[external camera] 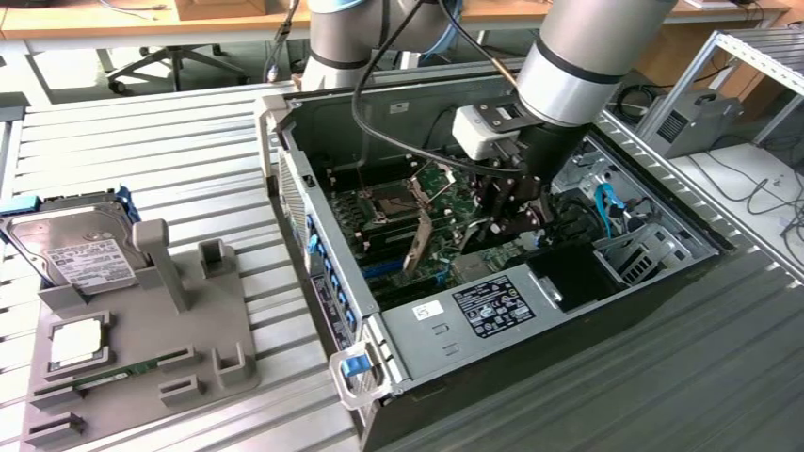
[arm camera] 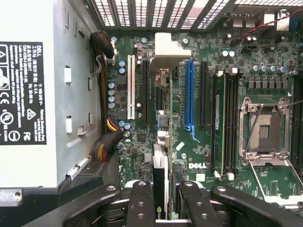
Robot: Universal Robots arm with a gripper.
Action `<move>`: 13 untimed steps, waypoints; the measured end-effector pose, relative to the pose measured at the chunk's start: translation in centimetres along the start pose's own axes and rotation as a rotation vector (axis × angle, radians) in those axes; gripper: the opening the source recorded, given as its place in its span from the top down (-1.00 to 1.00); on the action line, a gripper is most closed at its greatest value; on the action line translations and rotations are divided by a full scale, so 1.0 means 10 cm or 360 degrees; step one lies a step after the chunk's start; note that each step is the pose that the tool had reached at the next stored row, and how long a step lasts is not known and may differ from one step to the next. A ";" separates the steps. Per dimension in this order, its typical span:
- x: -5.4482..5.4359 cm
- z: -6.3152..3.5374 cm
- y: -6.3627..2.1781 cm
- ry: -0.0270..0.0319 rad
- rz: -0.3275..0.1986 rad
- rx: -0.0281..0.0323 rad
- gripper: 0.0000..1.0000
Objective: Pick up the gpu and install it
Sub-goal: 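Insert the gpu into the slot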
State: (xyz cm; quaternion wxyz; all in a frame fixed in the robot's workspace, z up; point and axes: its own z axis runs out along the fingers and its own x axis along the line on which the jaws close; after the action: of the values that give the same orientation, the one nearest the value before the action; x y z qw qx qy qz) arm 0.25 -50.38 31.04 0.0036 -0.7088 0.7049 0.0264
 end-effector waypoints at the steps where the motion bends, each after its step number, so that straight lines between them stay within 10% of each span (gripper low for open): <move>1: -0.04 0.002 0.002 0.00009 0.0000 -0.00001 0.48; 6: -0.21 0.016 0.045 0.00052 0.0000 0.00000 0.48; 13: -0.31 0.067 0.323 0.00120 0.0000 -0.00002 0.48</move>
State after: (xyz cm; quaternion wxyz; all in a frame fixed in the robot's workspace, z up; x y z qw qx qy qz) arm -3.02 -47.26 30.61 0.0009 -0.7088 0.7050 0.0237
